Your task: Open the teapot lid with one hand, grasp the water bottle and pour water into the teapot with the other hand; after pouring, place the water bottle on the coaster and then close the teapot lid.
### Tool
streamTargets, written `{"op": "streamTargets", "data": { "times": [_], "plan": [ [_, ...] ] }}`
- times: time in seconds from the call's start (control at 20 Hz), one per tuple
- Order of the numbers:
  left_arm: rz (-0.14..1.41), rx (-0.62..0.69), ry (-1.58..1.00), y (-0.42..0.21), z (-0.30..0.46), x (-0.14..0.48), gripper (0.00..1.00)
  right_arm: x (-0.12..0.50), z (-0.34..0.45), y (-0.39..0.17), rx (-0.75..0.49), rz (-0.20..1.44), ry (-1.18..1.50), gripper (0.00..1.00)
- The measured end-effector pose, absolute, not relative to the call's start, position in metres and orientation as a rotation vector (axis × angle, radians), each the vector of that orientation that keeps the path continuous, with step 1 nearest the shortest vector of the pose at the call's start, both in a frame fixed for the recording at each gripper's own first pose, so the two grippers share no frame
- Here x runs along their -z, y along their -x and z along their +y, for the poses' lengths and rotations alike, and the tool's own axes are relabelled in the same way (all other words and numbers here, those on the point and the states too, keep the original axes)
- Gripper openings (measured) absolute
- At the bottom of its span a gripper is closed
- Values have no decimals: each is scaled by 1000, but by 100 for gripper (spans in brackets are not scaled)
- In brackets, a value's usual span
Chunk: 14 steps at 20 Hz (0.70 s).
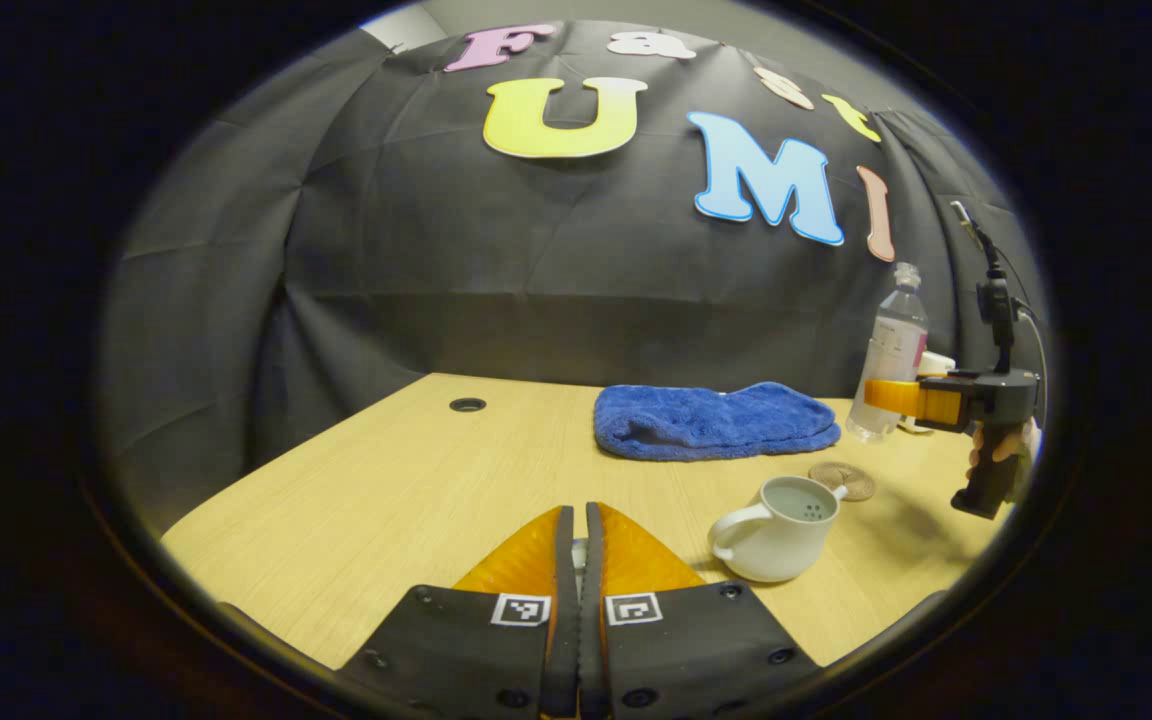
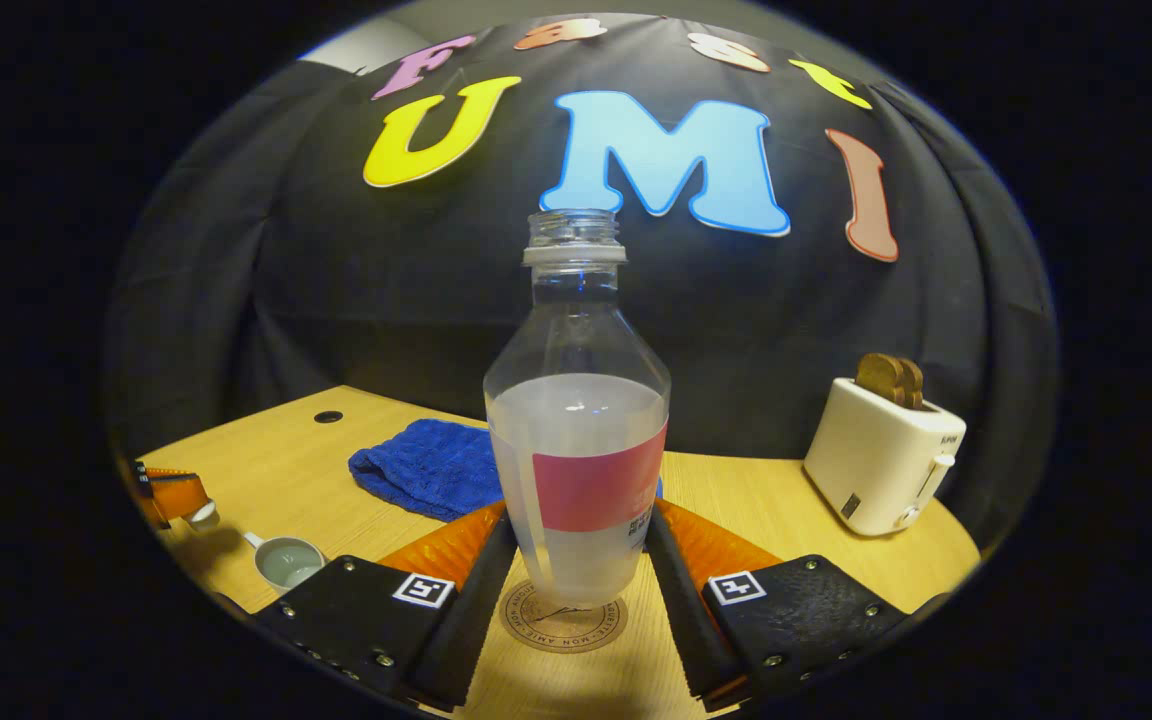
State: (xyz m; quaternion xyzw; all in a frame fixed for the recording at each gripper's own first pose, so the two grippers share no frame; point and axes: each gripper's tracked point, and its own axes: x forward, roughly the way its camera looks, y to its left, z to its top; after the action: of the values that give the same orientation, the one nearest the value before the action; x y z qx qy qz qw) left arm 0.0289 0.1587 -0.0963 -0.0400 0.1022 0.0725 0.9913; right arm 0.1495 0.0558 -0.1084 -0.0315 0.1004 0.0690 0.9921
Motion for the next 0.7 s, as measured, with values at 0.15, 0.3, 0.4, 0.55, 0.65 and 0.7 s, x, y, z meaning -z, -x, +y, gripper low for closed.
{"op": "streamTargets", "data": {
  "times": [0.15, 0.3, 0.4, 0.55, 0.65, 0.7],
  "plan": [
    [203, -148, 82, -29, 158, 96, 7, 121, 56, -156, -142, 223, 11, 77],
    [203, -149, 83, -29, 158, 96, 7, 115, 55, -156, -142, 237, 21, 78],
    [202, -150, 83, -30, 159, 96, 7, 107, 60, -160, -143, 248, 30, 77],
    [202, -152, 84, -28, 159, 96, 7, 102, 60, -166, -145, 262, 38, 77],
    [201, -153, 86, -28, 159, 96, 7, 100, 62, -171, -146, 273, 38, 77],
    [200, -153, 86, -28, 159, 96, 6, 100, 62, -173, -145, 279, 38, 77]
  ]
}}
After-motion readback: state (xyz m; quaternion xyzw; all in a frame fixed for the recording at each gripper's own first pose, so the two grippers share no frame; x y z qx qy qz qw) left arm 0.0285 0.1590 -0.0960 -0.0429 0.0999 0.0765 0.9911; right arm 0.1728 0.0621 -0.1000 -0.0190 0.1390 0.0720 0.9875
